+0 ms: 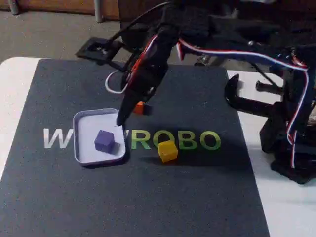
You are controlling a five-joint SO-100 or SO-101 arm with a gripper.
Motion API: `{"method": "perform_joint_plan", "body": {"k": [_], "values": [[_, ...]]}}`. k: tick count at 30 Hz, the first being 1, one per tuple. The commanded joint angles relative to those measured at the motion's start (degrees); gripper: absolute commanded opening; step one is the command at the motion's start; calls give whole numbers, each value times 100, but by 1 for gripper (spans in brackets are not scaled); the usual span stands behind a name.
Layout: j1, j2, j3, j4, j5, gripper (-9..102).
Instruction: Move blocks one by one until all three blocks are in the tray.
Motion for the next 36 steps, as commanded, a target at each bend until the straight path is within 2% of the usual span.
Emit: {"method": "perform_joint_plan", "body": {"k": [1,10,18,24,36], "values": [[53,932,554,18,-220,26],[141,2373,2259,-44,-703,26],[325,3305,4157,-1222,-1450,26],[352,3208,4245,-1248,-1688,27],[272,2698,4210,-1521,-2777,27]]}}
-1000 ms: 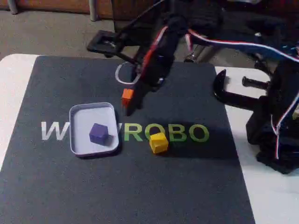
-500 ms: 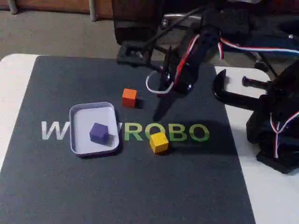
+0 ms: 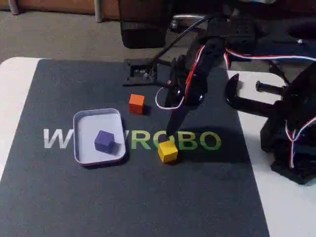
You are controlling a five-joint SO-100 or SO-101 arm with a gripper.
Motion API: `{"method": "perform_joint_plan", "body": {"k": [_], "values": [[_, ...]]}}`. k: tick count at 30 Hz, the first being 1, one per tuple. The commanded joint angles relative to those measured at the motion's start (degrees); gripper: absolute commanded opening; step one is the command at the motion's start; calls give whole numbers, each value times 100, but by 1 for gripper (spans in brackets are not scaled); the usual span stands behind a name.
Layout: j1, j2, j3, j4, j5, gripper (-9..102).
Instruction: Move blocks one by one until all three blocks are in the tray.
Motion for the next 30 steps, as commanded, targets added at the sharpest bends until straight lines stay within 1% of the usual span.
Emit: {"method": "perform_joint_plan", "body": {"k": [1,4,8,14,23,30], "values": [[-53,18,-18,-193,-246,27],[-123,-44,-9,-255,-369,27],[-299,-53,158,-554,-369,27],[-483,501,1046,-1081,-475,27],[-554,1450,1881,-1090,-686,28],[-624,1406,1837,-1090,-721,28]]}}
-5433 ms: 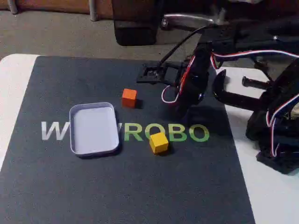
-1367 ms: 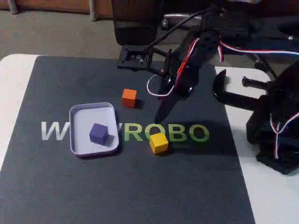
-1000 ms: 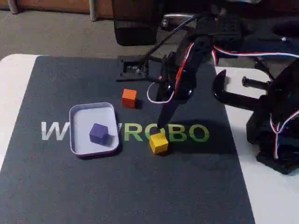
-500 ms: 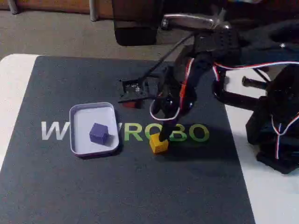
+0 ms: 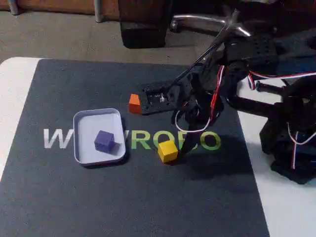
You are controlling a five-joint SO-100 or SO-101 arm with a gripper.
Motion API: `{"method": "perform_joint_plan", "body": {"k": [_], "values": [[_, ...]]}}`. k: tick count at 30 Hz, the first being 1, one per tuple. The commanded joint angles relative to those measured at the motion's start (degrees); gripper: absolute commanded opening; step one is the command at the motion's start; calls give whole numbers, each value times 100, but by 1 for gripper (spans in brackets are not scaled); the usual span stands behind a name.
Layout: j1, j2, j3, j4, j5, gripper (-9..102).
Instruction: Move blocks one by one until all three blocks are in the tray.
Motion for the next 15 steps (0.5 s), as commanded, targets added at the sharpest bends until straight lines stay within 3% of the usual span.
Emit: {"method": "perform_joint_plan", "body": {"k": [1,15], "values": [[-62,53,-105,-44,-79,28],[-132,-844,-668,-44,-264,28]]}}
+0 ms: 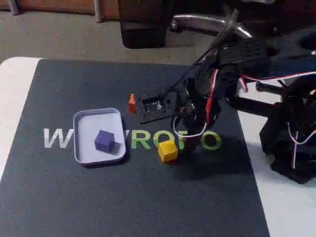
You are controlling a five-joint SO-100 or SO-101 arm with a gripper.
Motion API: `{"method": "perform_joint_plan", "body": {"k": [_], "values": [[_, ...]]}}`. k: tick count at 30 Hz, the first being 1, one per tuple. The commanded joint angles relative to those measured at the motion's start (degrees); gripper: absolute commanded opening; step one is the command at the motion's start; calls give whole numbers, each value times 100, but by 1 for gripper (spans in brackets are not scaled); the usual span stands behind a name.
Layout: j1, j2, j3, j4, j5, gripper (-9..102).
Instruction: Move blocks one by one until all three blocks are in the tray.
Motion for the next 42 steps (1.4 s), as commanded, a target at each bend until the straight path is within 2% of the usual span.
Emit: {"method": "perform_joint_plan", "body": {"k": [1,42], "values": [[-53,-255,-448,-44,-44,28],[-264,-2118,-1898,-44,132,25]]}}
